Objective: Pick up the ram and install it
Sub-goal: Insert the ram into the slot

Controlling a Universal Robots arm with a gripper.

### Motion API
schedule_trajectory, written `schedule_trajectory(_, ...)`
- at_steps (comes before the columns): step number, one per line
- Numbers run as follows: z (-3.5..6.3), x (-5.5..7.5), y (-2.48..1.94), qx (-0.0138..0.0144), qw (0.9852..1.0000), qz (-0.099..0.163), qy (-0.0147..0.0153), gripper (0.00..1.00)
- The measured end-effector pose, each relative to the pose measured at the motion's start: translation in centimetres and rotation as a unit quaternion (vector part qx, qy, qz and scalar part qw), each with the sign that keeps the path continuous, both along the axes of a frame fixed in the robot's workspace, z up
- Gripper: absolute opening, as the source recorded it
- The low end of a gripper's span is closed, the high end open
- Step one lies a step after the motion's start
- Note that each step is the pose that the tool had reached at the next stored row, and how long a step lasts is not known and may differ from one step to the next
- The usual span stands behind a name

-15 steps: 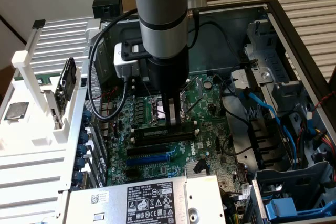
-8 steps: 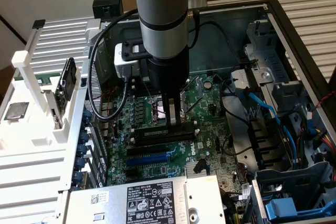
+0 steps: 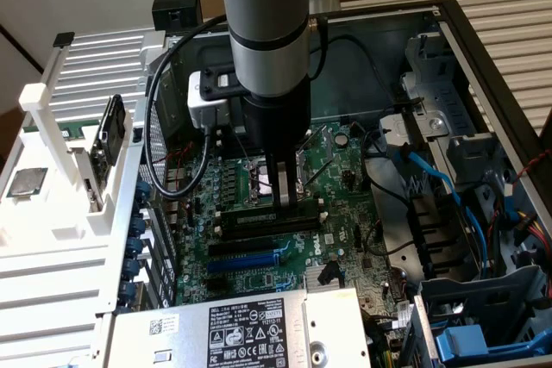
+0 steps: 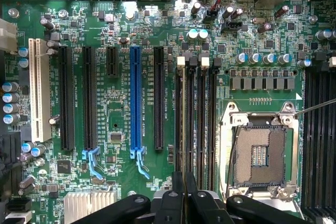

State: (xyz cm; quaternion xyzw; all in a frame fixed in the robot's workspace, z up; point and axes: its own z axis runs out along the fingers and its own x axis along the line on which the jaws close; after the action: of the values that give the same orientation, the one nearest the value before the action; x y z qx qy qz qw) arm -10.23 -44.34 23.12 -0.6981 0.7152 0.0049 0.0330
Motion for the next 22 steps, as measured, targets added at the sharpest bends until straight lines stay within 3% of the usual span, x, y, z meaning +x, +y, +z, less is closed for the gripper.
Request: schedule_trajectory(22, -0.07, 0.00, -0.05, 0.0000, 1.0000, 0.000, 0.0000, 0.12)
